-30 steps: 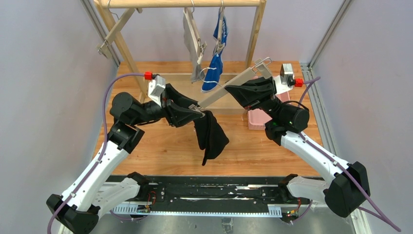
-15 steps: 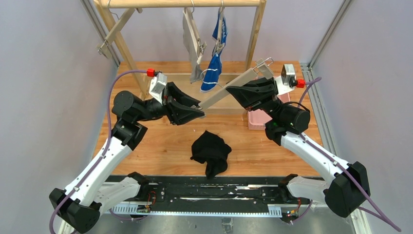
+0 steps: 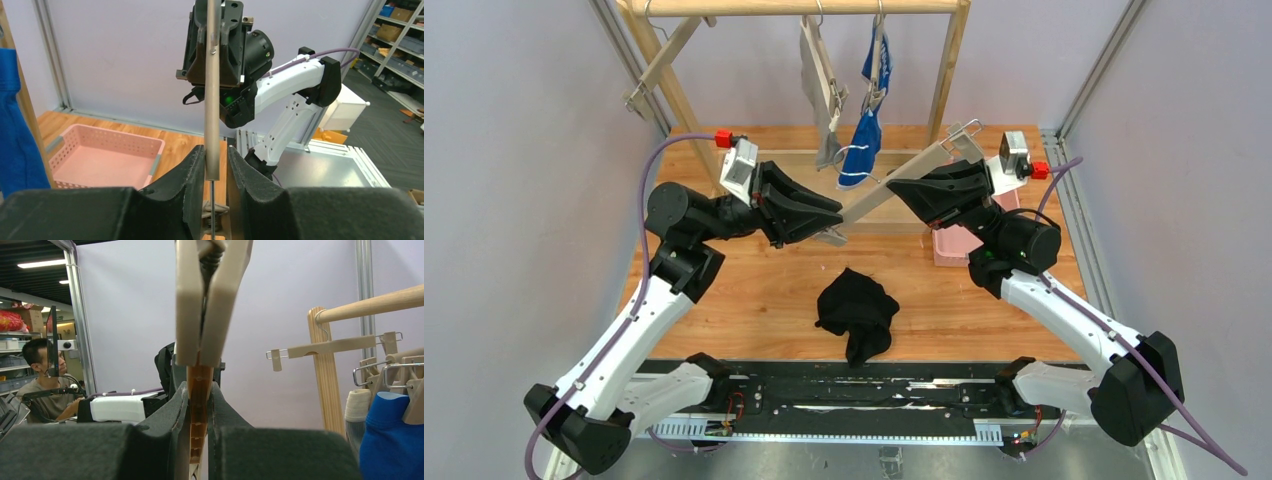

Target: Remove the underwear clipped to the hanger

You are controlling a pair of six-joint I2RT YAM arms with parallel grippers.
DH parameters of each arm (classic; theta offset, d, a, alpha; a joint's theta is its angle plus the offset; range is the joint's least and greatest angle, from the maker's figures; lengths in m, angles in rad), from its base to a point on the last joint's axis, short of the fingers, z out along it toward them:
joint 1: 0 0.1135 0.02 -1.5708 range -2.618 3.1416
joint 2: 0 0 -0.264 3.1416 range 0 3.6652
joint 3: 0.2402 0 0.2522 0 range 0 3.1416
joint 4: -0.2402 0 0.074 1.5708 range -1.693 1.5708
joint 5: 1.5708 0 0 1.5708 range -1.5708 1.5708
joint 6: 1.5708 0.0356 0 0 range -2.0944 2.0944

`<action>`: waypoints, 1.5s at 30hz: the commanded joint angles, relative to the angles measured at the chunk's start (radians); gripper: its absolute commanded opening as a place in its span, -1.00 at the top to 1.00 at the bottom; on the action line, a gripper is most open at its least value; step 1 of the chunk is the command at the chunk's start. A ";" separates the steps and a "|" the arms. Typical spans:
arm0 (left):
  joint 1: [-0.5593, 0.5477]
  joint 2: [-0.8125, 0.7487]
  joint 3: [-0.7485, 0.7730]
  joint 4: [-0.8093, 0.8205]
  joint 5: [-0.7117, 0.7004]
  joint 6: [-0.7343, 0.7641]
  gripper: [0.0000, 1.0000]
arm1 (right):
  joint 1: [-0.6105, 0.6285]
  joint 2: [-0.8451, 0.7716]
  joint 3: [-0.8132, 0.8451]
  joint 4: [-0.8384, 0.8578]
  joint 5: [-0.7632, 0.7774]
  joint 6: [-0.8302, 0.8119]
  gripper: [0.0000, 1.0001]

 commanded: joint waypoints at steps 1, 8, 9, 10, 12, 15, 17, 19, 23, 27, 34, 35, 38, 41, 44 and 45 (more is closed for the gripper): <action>-0.003 0.030 0.026 0.022 0.034 -0.017 0.45 | 0.011 -0.008 0.029 0.025 -0.016 0.005 0.99; -0.004 0.045 0.031 0.021 0.056 -0.024 0.42 | 0.013 0.005 0.038 0.021 -0.015 0.005 0.99; -0.003 0.045 0.030 0.021 0.056 -0.025 0.42 | 0.014 0.008 0.039 0.020 -0.014 0.005 0.99; -0.003 0.045 0.030 0.021 0.060 -0.027 0.43 | 0.015 0.011 0.040 0.021 -0.014 0.004 0.99; -0.003 0.047 0.028 0.021 0.069 -0.032 0.44 | 0.017 0.018 0.044 0.022 -0.012 0.003 0.99; -0.003 0.055 0.028 0.020 0.088 -0.041 0.45 | 0.021 0.031 0.050 0.028 -0.009 0.004 0.99; -0.003 0.058 0.023 0.020 0.093 -0.043 0.45 | 0.025 0.040 0.056 0.031 -0.006 0.005 0.99; -0.003 0.059 0.017 0.020 0.097 -0.044 0.48 | 0.028 0.049 0.064 0.033 -0.005 0.005 0.99; -0.003 0.063 0.011 0.020 0.103 -0.043 0.77 | 0.032 0.059 0.074 0.033 -0.005 0.004 0.99; -0.003 0.071 0.014 0.024 0.111 -0.052 1.00 | 0.037 0.063 0.077 0.033 -0.010 0.005 0.99; -0.003 0.079 0.035 0.025 0.112 -0.077 1.00 | 0.041 0.051 0.056 -0.009 -0.014 -0.022 0.78; -0.003 0.078 0.040 0.025 0.113 -0.084 1.00 | 0.041 0.046 0.050 -0.014 -0.011 -0.028 0.70; -0.003 0.070 0.050 0.025 0.108 -0.101 1.00 | 0.041 0.037 0.037 -0.017 -0.001 -0.037 0.58; -0.004 0.063 0.052 0.022 0.101 -0.119 1.00 | 0.041 0.038 0.030 -0.012 0.002 -0.040 0.34; -0.003 0.044 0.047 0.015 0.096 -0.119 1.00 | 0.041 0.040 0.023 -0.010 0.008 -0.040 -0.07; -0.004 0.038 0.046 0.001 0.092 -0.109 1.00 | 0.041 0.040 0.020 -0.010 0.010 -0.040 -0.25</action>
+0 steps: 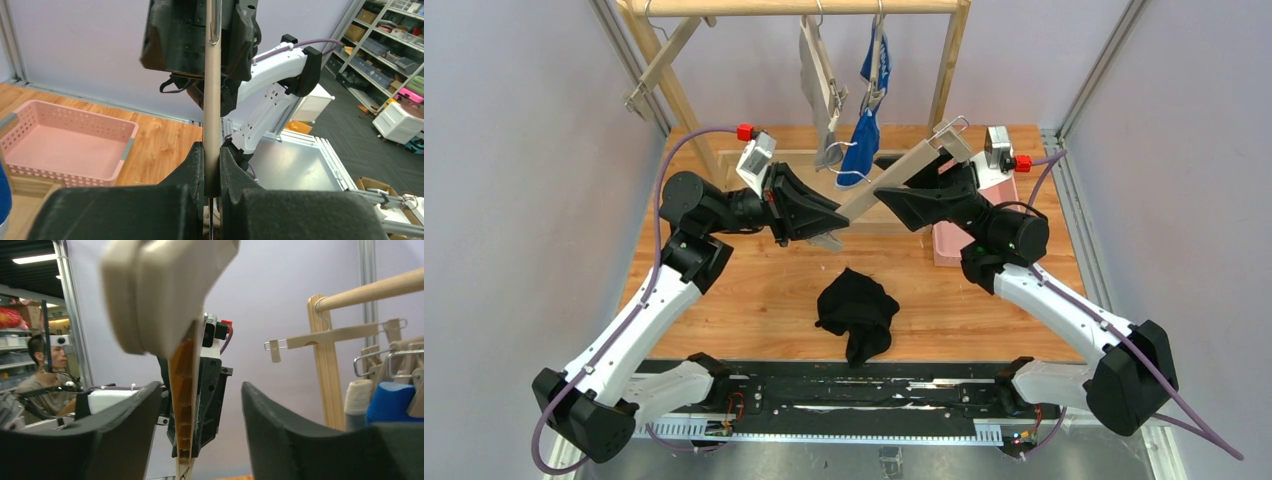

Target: Remove the underwear clipped to the hanger

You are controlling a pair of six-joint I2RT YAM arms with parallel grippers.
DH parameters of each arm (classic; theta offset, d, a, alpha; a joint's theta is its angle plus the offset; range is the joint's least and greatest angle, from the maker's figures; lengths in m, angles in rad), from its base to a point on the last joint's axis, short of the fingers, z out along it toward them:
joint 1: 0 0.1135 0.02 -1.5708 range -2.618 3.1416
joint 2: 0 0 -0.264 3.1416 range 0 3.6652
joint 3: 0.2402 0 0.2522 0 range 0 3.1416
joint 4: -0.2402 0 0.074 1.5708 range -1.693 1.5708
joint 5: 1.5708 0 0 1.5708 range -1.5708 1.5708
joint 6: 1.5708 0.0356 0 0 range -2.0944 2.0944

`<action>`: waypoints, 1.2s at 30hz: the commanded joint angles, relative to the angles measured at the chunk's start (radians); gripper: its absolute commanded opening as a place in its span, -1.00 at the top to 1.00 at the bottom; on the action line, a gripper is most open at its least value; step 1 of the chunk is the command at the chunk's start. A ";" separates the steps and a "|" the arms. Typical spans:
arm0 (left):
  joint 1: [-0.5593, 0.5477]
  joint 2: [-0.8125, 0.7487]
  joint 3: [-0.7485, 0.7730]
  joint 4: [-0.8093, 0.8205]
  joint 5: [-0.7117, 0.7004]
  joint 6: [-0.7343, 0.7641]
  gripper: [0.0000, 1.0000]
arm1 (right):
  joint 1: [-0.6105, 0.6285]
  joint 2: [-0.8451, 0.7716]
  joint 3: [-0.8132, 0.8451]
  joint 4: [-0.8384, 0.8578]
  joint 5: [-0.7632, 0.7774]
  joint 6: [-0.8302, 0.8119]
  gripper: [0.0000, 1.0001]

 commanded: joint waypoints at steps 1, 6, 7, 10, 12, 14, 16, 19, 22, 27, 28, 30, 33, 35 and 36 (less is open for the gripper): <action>-0.004 -0.041 0.036 -0.012 0.000 0.003 1.00 | 0.014 -0.010 -0.015 0.020 0.016 -0.013 -0.45; -0.005 -0.064 0.060 -0.127 -0.035 0.082 0.99 | 0.014 -0.007 -0.024 0.021 0.014 -0.013 -0.57; -0.004 -0.068 0.069 -0.171 -0.052 0.112 1.00 | 0.013 -0.007 -0.024 0.019 0.011 -0.014 -0.57; -0.005 -0.088 0.106 -0.328 -0.126 0.222 1.00 | 0.013 -0.011 -0.029 0.011 -0.002 -0.020 -0.57; -0.004 -0.108 0.141 -0.469 -0.214 0.320 1.00 | 0.013 -0.026 -0.039 -0.039 -0.007 -0.042 -0.57; -0.004 -0.131 0.185 -0.635 -0.330 0.419 1.00 | 0.014 -0.064 -0.061 -0.139 0.009 -0.085 -0.57; -0.005 -0.162 0.220 -0.784 -0.464 0.496 1.00 | 0.015 -0.109 -0.080 -0.276 0.025 -0.154 -0.57; -0.005 -0.238 0.251 -0.954 -0.609 0.568 1.00 | 0.031 -0.202 -0.086 -0.595 0.086 -0.355 -0.57; -0.004 -0.326 0.254 -1.030 -0.721 0.596 1.00 | 0.096 -0.277 -0.063 -0.959 0.253 -0.591 -0.57; -0.005 -0.428 0.272 -1.153 -0.874 0.552 0.99 | 0.189 -0.258 0.011 -1.415 0.500 -0.781 -0.58; -0.004 -0.432 0.290 -1.194 -0.906 0.538 0.99 | 0.206 -0.239 0.020 -1.475 0.538 -0.799 -0.58; -0.005 -0.428 0.329 -1.286 -0.980 0.519 0.99 | 0.248 -0.192 0.035 -1.584 0.616 -0.828 -0.58; -0.004 -0.411 0.359 -1.377 -1.082 0.506 0.99 | 0.336 -0.118 0.024 -1.679 0.732 -0.858 -0.58; -0.005 -0.396 0.360 -1.411 -1.135 0.493 1.00 | 0.407 -0.073 0.010 -1.702 0.798 -0.867 -0.58; -0.005 -0.389 0.355 -1.427 -1.158 0.485 0.99 | 0.443 -0.043 0.000 -1.707 0.830 -0.866 -0.58</action>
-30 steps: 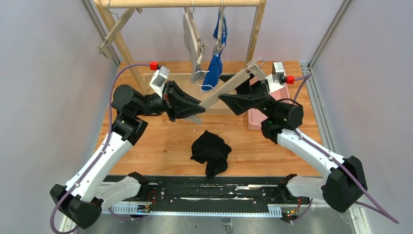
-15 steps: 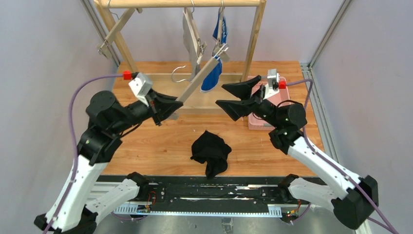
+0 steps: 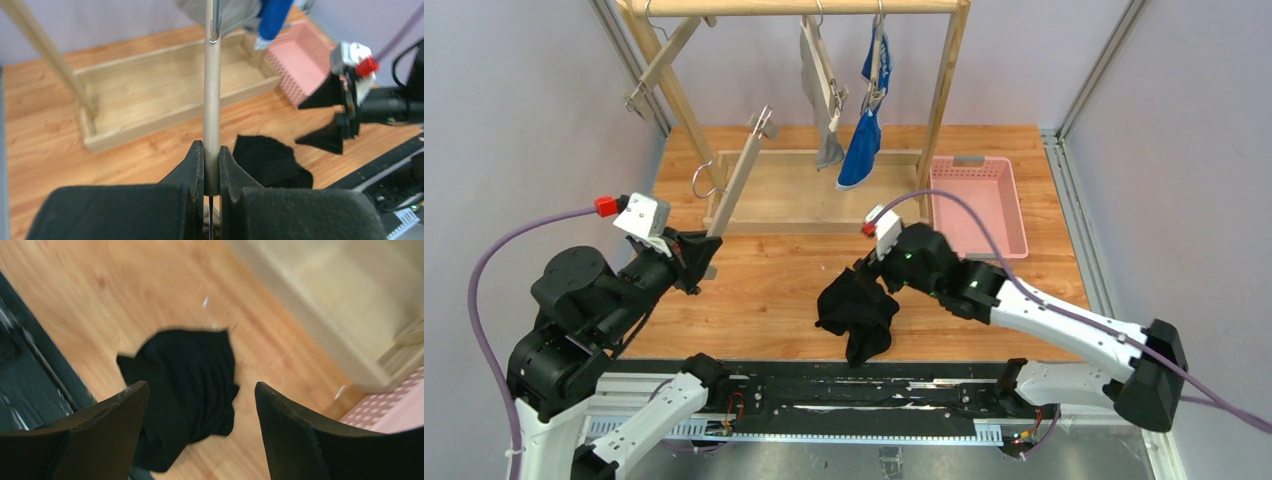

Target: Remove the underwear clipped to the hanger

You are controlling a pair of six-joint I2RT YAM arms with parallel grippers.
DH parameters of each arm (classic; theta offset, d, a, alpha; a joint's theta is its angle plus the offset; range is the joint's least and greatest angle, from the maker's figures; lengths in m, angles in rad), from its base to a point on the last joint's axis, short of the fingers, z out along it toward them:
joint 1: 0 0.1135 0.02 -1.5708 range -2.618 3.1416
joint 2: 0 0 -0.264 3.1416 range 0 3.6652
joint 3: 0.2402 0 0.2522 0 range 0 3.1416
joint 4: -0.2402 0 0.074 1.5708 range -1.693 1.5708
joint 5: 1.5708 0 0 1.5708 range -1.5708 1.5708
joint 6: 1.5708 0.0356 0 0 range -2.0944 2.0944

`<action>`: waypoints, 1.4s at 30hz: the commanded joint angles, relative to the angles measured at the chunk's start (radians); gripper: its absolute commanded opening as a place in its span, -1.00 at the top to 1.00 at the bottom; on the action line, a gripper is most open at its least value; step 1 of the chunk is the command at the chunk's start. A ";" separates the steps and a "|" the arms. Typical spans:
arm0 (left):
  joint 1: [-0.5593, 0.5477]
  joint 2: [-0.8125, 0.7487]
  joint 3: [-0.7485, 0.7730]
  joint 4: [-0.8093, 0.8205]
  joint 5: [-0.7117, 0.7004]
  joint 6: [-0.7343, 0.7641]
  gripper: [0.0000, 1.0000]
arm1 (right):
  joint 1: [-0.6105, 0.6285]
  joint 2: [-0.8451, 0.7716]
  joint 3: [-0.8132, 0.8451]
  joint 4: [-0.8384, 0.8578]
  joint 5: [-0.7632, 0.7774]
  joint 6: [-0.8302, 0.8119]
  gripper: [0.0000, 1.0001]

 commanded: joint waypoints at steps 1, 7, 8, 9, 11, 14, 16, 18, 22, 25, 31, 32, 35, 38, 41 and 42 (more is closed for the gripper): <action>-0.004 0.045 0.000 -0.137 -0.194 -0.041 0.99 | 0.148 0.085 -0.020 -0.189 0.224 -0.078 -0.59; -0.003 0.090 -0.060 -0.111 -0.273 -0.047 1.00 | 0.209 0.187 -0.035 -0.178 0.208 -0.007 -0.59; -0.003 0.104 -0.066 -0.107 -0.279 -0.043 1.00 | 0.210 0.202 -0.041 -0.168 0.199 -0.003 -0.59; -0.003 0.117 -0.071 -0.100 -0.286 -0.040 1.00 | 0.211 0.215 -0.046 -0.161 0.195 0.001 -0.59; -0.003 0.143 -0.084 -0.072 -0.291 -0.034 1.00 | 0.212 0.236 -0.061 -0.138 0.186 0.002 -0.60; -0.003 0.188 -0.093 -0.016 -0.297 -0.020 1.00 | 0.212 0.262 -0.088 -0.085 0.142 -0.004 -0.60; -0.002 0.235 -0.074 0.010 -0.301 -0.008 1.00 | 0.212 0.275 -0.114 -0.036 0.107 -0.004 -0.60; -0.002 0.284 -0.045 0.034 -0.296 0.003 1.00 | 0.211 0.293 -0.129 0.004 0.077 0.006 -0.60; -0.001 0.382 0.025 0.063 -0.321 0.026 1.00 | 0.211 0.361 -0.131 0.013 0.018 0.031 -0.60; 0.027 0.455 0.080 0.071 -0.294 0.038 1.00 | 0.211 0.411 -0.130 0.010 -0.006 0.065 -0.48; 0.160 0.570 0.176 0.083 -0.173 0.044 1.00 | 0.211 0.454 -0.110 -0.033 -0.049 0.097 0.88; 0.170 0.583 0.202 0.080 -0.160 0.049 1.00 | 0.211 0.443 -0.108 -0.048 -0.041 0.100 0.98; 0.180 0.633 0.307 0.048 -0.145 0.072 1.00 | 0.211 0.365 -0.086 -0.113 0.030 0.107 0.99; 0.199 0.685 0.419 0.006 -0.132 0.093 1.00 | 0.210 0.255 -0.029 -0.209 0.197 0.105 0.99; 0.238 0.730 0.503 -0.015 -0.072 0.098 1.00 | 0.198 0.145 0.035 -0.294 0.328 0.093 0.99; 0.251 0.745 0.528 -0.024 -0.052 0.099 1.00 | 0.188 0.112 0.054 -0.311 0.353 0.087 0.99</action>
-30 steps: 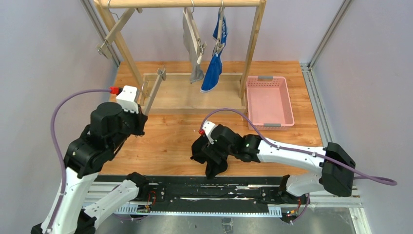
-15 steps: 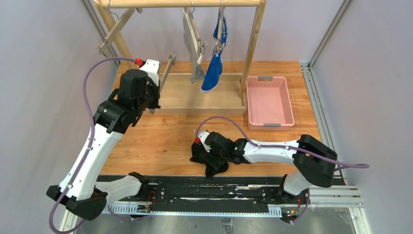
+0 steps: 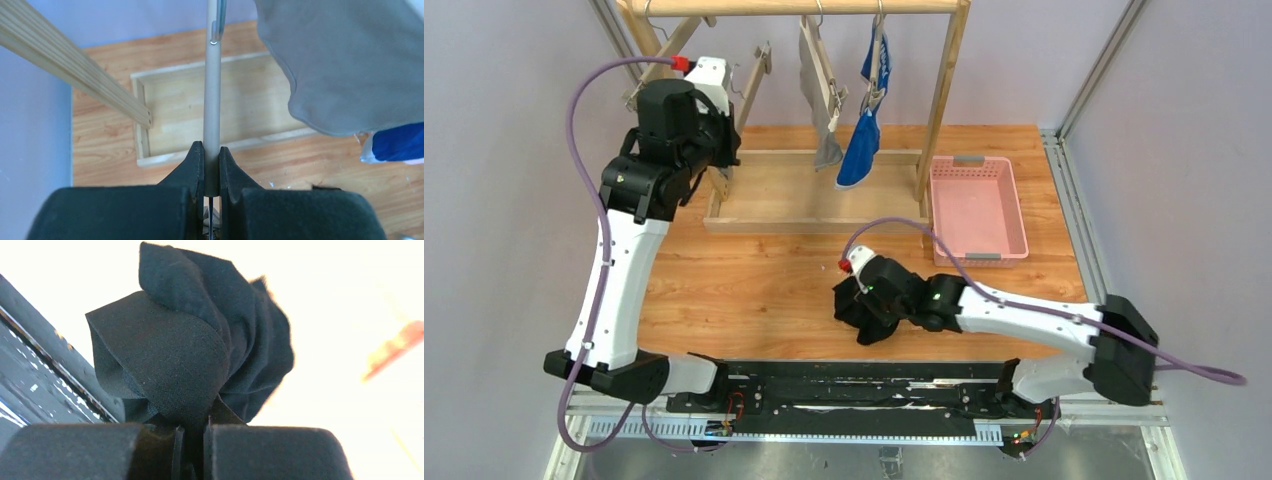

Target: Remove the underwear clipped to the hanger

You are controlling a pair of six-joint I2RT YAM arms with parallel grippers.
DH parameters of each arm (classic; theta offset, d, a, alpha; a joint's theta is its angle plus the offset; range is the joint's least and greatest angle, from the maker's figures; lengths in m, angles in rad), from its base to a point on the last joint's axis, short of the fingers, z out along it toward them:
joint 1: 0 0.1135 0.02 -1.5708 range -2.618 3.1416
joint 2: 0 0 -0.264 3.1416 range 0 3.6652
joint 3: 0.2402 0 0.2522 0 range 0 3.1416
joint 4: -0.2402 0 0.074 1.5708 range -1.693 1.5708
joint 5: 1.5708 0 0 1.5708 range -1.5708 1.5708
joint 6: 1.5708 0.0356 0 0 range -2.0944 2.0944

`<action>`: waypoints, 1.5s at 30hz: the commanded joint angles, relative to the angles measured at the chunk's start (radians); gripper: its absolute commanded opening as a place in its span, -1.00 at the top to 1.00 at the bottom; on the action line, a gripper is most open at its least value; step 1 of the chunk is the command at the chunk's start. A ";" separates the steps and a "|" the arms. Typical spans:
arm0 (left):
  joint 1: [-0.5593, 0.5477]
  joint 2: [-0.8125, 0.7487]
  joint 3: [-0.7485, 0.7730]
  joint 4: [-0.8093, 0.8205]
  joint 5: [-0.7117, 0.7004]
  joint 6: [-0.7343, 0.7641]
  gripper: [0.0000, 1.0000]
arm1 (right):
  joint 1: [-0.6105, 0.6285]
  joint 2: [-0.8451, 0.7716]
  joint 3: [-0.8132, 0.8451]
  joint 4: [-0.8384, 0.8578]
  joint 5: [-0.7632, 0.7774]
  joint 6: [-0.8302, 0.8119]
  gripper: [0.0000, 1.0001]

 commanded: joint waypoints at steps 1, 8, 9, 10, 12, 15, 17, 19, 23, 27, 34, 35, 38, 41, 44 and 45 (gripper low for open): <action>0.059 0.054 0.130 -0.028 0.098 0.028 1.00 | -0.015 -0.178 0.128 -0.132 0.227 -0.010 0.99; 0.098 0.110 0.214 -0.036 0.152 0.039 1.00 | -0.103 -0.373 0.209 -0.154 0.500 -0.098 0.99; 0.101 0.111 0.222 -0.031 0.155 0.039 1.00 | -0.136 -0.396 0.213 -0.153 0.520 -0.110 0.99; 0.105 0.108 0.224 -0.024 0.158 0.039 1.00 | -0.168 -0.417 0.214 -0.147 0.540 -0.114 0.99; 0.111 0.103 0.227 -0.013 0.160 0.039 1.00 | -0.241 -0.460 0.203 -0.124 0.571 -0.125 0.99; 0.124 0.100 0.241 -0.010 0.164 0.039 1.00 | -0.348 -0.512 0.176 -0.064 0.568 -0.149 0.99; 0.131 0.098 0.250 -0.012 0.171 0.040 0.99 | -0.440 -0.518 0.173 -0.038 0.549 -0.168 0.99; 0.136 0.096 0.260 -0.011 0.176 0.043 0.99 | -0.520 -0.501 0.171 -0.023 0.516 -0.179 0.99; 0.149 0.099 0.279 -0.009 0.179 0.047 0.99 | -0.654 -0.450 0.145 0.008 0.411 -0.146 0.99; 0.164 0.102 0.296 -0.003 0.186 0.043 1.00 | -0.720 -0.398 0.084 0.069 0.356 -0.114 0.99; 0.184 0.117 0.357 0.005 0.191 0.040 1.00 | -0.764 -0.300 0.005 0.142 0.357 -0.092 0.99; 0.187 0.122 0.373 0.003 0.191 0.039 0.99 | -0.782 -0.286 0.002 0.148 0.342 -0.081 0.99; 0.194 0.151 0.422 -0.011 0.199 0.038 1.00 | -0.811 -0.264 -0.012 0.174 0.291 -0.064 0.99; 0.197 0.172 0.441 -0.003 0.203 0.031 0.99 | -0.824 -0.241 -0.024 0.199 0.247 -0.061 0.99; 0.202 0.193 0.453 0.003 0.206 0.026 0.99 | -0.845 -0.213 -0.032 0.211 0.228 -0.054 0.99; 0.203 0.201 0.455 0.004 0.208 0.024 1.00 | -0.852 -0.205 -0.037 0.215 0.221 -0.051 0.99</action>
